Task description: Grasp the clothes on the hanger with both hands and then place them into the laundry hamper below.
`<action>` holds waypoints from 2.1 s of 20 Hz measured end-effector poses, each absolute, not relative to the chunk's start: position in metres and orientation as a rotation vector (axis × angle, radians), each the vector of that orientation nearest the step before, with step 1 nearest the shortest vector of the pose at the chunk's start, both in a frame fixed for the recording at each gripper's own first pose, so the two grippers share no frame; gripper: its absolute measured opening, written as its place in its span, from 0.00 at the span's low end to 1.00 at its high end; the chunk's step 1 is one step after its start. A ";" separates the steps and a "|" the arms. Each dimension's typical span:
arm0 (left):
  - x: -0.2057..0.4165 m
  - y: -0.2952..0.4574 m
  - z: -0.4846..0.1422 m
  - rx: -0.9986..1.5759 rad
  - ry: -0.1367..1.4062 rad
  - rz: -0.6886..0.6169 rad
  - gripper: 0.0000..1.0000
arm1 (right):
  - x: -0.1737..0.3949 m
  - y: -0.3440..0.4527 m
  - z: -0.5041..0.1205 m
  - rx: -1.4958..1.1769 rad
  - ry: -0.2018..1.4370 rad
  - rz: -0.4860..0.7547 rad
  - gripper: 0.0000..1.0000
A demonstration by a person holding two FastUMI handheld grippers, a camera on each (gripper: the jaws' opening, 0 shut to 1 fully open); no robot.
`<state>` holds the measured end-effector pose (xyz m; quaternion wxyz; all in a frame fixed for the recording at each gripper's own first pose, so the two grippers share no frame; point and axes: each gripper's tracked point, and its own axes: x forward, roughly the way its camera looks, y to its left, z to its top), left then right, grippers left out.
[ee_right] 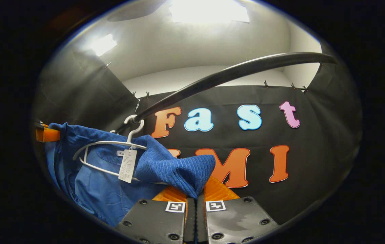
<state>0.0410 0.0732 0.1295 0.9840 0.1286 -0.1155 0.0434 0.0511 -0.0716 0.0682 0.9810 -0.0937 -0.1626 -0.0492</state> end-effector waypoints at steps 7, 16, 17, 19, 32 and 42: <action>0.091 0.120 0.147 0.309 -0.272 0.203 0.03 | 0.044 -0.089 0.074 -0.162 -0.346 -0.184 0.09; 0.185 0.167 0.167 0.301 -0.300 0.197 0.01 | 0.044 -0.094 0.089 -0.146 -0.385 -0.240 0.09; 0.193 0.172 0.157 0.297 -0.284 0.193 0.02 | 0.044 -0.093 0.089 -0.144 -0.389 -0.241 0.09; 0.196 0.175 0.134 0.274 -0.251 0.181 0.02 | 0.044 -0.094 0.092 -0.145 -0.393 -0.246 0.09; 0.179 0.158 0.004 0.221 -0.056 0.146 0.02 | 0.050 -0.115 0.106 -0.169 -0.406 -0.359 0.09; 0.175 0.108 -0.062 0.171 0.067 0.053 0.00 | 0.067 -0.166 0.081 -0.178 -0.318 -0.496 0.08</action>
